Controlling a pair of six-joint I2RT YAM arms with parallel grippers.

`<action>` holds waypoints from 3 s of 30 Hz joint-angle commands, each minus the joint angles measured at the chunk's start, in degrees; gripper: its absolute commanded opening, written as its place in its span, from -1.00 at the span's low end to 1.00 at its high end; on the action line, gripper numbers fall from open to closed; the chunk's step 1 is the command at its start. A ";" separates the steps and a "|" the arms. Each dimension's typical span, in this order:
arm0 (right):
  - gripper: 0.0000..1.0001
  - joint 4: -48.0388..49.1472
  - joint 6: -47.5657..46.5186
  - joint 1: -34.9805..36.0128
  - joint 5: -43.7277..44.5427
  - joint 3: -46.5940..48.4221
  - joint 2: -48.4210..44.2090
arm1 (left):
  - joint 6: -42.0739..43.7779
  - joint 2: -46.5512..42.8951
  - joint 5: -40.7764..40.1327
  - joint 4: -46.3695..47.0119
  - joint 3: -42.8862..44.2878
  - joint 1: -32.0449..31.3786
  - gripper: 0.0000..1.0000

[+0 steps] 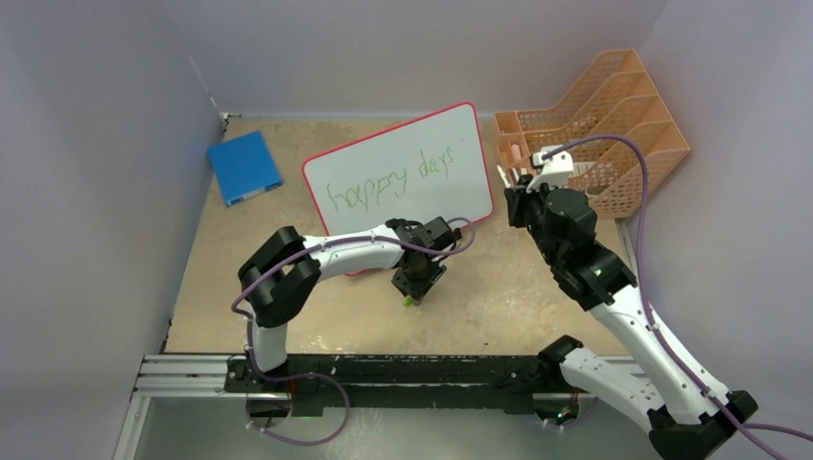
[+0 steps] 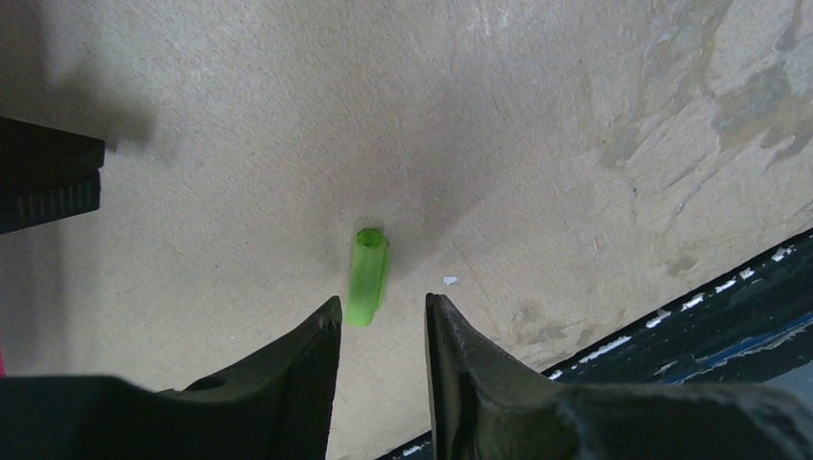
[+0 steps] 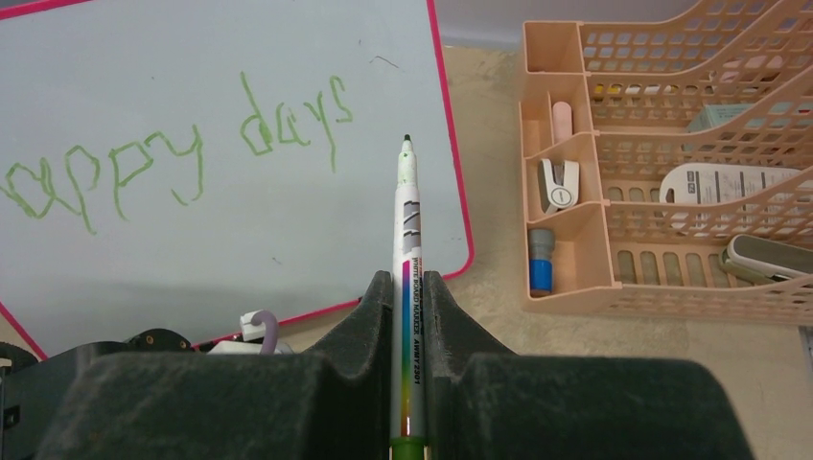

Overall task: Write a sentence on the whiteboard
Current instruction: Close the whiteboard marker at the center of the board.

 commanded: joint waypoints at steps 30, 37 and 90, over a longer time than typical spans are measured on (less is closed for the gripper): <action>-1.00 2.45 -0.80 -0.06 1.33 0.90 -0.26 | 0.58 0.26 1.74 3.37 -4.25 0.37 -0.44; -1.00 1.55 -1.19 -0.05 0.70 1.91 0.42 | 1.70 -0.46 0.08 6.00 -6.53 0.37 -0.68; -1.00 -15.15 -10.88 11.56 -28.91 12.32 6.98 | 63.86 -56.75 3.44 52.04 -44.19 5.27 -1.00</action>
